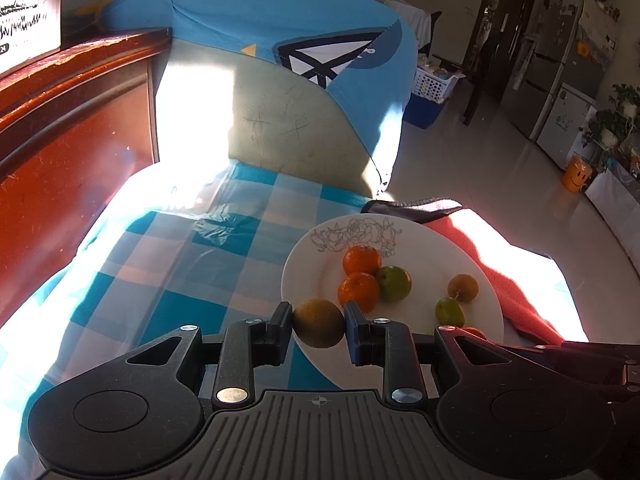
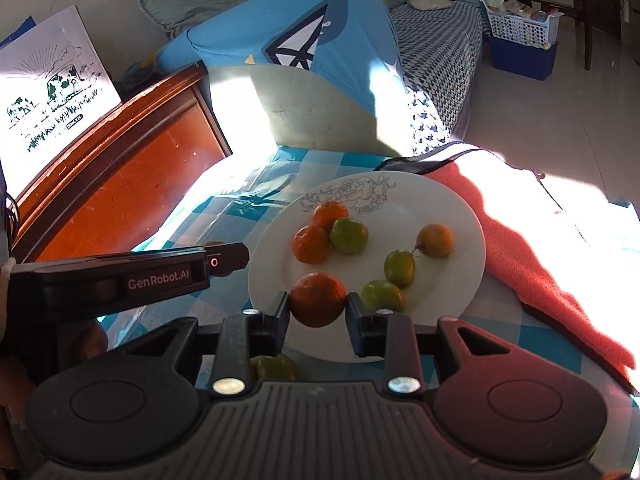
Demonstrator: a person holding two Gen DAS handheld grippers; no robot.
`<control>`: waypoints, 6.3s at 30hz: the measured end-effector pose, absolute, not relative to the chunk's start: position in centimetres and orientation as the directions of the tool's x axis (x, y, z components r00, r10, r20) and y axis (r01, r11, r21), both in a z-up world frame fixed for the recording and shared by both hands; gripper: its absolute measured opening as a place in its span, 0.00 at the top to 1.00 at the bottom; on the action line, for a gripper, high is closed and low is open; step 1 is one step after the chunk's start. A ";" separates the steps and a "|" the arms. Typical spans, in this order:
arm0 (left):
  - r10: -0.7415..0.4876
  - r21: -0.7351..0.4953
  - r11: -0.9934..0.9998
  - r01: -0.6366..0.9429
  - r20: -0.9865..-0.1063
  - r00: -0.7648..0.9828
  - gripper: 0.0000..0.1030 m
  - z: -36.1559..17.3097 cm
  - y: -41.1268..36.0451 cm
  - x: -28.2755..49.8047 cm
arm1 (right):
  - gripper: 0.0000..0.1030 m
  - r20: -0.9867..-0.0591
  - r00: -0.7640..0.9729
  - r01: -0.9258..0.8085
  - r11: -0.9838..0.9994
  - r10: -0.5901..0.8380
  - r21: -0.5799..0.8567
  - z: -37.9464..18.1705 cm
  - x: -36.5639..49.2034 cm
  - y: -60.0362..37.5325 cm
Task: Organize fruits
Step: 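Carry both held fruits over the white plate, then lower both fruits onto the plate and open both tools, then withdraw both tools from the plate toward the remaining fruit, then grasp a yellow-orange fruit with the right tool while the left tool grasps a tangerine, then carry both fruits onto the plate and open both tools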
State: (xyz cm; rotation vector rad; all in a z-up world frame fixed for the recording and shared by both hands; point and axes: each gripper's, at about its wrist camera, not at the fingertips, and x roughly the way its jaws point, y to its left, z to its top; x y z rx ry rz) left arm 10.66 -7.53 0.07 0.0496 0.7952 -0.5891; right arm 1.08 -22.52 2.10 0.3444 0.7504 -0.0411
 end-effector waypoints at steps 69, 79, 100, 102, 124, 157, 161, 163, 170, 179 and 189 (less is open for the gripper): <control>-0.345 -0.143 0.916 0.375 -0.759 0.553 0.07 1.0 -0.5 2.1 | 0.27 -0.699 0.710 0.122 0.963 0.083 0.238 1.4 -8.3 -18.3; -0.345 -0.070 0.886 0.458 -0.759 0.552 0.07 0.0 -1.5 0.9 | 0.40 -0.732 0.674 0.064 0.979 0.100 0.193 -0.6 -8.7 -15.7; -0.400 -0.042 0.822 0.568 -0.752 0.524 0.09 -0.9 -3.3 0.0 | 0.71 -0.717 0.690 0.029 0.986 0.099 0.164 -1.6 -7.9 -14.8; -0.407 -0.037 0.812 0.583 -0.752 0.519 0.09 -1.0 -3.6 -0.2 | 0.71 -0.723 0.684 0.038 0.986 0.094 0.164 -1.4 -8.3 -15.1; -0.449 0.019 0.711 0.703 -0.756 0.475 0.36 -2.5 -5.2 -0.2 | 0.70 -0.759 0.649 0.217 0.944 0.053 0.250 -1.4 -9.3 -19.0; -0.503 -0.033 0.701 0.712 -0.731 0.461 0.72 -1.7 -5.2 -0.1 | 0.70 -0.733 0.679 0.266 0.918 0.039 0.294 -0.5 -8.8 -20.1; -0.522 -0.057 0.709 0.702 -0.712 0.470 0.72 -0.8 -5.0 0.0 | 0.70 -0.711 0.703 0.269 0.916 0.024 0.297 0.3 -8.8 -20.6; -0.529 -0.056 0.710 0.702 -0.700 0.480 0.72 -0.3 -5.1 0.0 | 0.70 -0.702 0.712 0.271 0.914 0.020 0.301 0.8 -8.8 -20.8; -0.564 -0.090 0.718 0.691 -0.657 0.500 0.72 1.2 -5.4 0.7 | 0.70 -0.650 0.760 0.257 0.922 -0.008 0.289 3.6 -8.2 -21.9; -0.576 -0.142 0.735 0.663 -0.647 0.500 0.72 1.8 -6.0 3.3 | 0.70 -0.588 0.809 0.206 0.935 0.004 0.290 6.4 -5.2 -23.9; -0.560 -0.148 0.749 0.646 -0.663 0.497 0.72 1.0 -7.9 6.3 | 0.70 -0.583 0.812 0.218 0.914 0.024 0.342 6.0 -0.6 -26.0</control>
